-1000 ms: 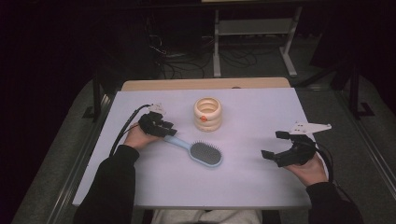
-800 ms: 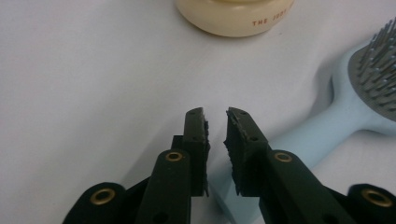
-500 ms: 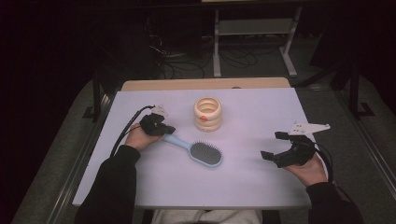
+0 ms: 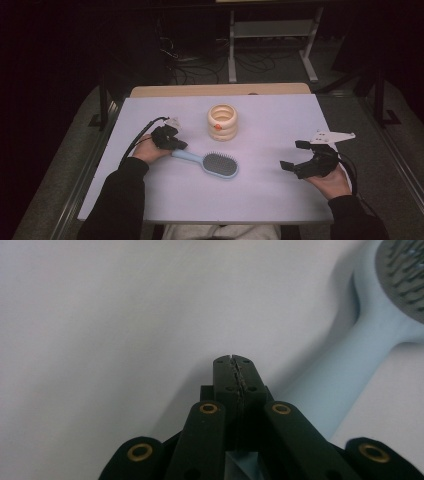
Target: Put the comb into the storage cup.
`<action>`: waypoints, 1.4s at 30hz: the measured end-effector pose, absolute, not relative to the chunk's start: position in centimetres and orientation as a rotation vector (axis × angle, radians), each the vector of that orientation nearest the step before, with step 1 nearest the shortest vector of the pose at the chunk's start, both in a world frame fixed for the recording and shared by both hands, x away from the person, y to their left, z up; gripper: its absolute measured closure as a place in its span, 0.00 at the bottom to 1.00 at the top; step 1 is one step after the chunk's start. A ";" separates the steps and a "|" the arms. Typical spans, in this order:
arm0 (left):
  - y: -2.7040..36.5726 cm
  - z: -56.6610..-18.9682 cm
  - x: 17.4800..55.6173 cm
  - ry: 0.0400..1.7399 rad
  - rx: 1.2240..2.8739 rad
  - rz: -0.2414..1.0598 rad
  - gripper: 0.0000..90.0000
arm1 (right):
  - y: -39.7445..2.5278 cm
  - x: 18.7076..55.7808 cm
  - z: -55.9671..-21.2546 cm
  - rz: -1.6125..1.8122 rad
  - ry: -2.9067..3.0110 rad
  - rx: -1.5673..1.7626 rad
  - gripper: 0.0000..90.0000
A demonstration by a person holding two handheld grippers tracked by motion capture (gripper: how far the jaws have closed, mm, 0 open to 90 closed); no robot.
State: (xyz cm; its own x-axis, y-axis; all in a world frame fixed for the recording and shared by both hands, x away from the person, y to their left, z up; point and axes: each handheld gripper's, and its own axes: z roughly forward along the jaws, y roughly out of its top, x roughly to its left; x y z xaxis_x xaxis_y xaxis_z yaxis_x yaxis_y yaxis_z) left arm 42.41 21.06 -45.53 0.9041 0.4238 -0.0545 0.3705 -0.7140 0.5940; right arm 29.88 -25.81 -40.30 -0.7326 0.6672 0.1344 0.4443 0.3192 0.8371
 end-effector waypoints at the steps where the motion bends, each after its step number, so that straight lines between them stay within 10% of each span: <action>1: 21.0 -45.6 42.2 0.558 2.445 0.110 1.00 | -25.8 29.9 -40.3 1.372 2.351 1.016 0.00; 42: 22.3 -45.0 36.2 0.470 2.447 0.036 1.00 | -25.7 29.8 -40.4 1.352 2.361 1.037 0.00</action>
